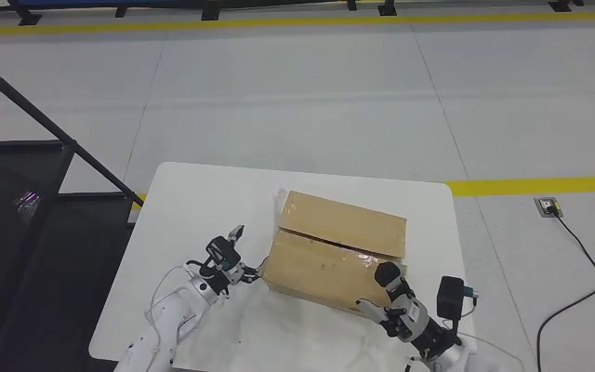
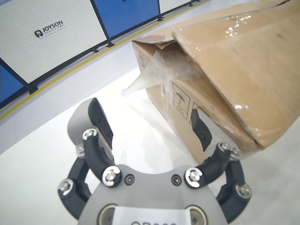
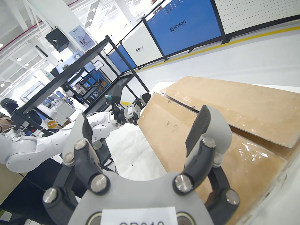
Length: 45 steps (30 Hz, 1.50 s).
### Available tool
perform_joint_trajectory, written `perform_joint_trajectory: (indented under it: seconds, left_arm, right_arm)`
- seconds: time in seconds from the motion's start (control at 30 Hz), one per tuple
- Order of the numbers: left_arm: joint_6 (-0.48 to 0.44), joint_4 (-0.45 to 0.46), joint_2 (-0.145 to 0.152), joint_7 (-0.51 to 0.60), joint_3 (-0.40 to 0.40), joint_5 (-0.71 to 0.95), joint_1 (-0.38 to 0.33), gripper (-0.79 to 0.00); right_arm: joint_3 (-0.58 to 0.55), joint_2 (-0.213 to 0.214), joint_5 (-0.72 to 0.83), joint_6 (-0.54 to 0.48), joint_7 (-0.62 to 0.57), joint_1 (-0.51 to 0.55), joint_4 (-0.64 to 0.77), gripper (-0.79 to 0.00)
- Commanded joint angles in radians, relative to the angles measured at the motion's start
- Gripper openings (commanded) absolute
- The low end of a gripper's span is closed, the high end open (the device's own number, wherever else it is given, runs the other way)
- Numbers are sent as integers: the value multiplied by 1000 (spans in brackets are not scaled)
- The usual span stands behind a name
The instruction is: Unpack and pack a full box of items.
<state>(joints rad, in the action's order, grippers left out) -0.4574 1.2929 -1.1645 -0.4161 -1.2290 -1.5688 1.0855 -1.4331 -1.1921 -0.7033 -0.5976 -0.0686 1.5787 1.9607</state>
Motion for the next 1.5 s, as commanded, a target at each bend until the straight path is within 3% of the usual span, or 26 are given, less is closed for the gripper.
perform_joint_trajectory:
  seconds: [0.0,0.23,0.47,0.7,1.1,1.47]
  left_arm:
    - [6,11,-1,6,7,-1,7,0]
    - [23,30,-6,10,29,13,27,0]
    - [127,-7,-7,52,-27,74,27,0]
    - [176,-118,-26,37,38,20,-65,0]
    - [274,-295,-88,-2,194,-28,-236,0]
    - [338,-361,-111,-81,210,-14,-269,0]
  right_arm:
    - [3,0,4,1,-3,-9,-7,0]
    - [11,0,22,-8,-6,-35,-35,0]
    - [11,1,27,-20,3,-43,-56,0]
    - [8,3,32,-24,5,-41,-60,0]
    - [-26,7,15,-20,43,34,-31,0]
    - [-35,9,7,-20,65,68,-23,0]
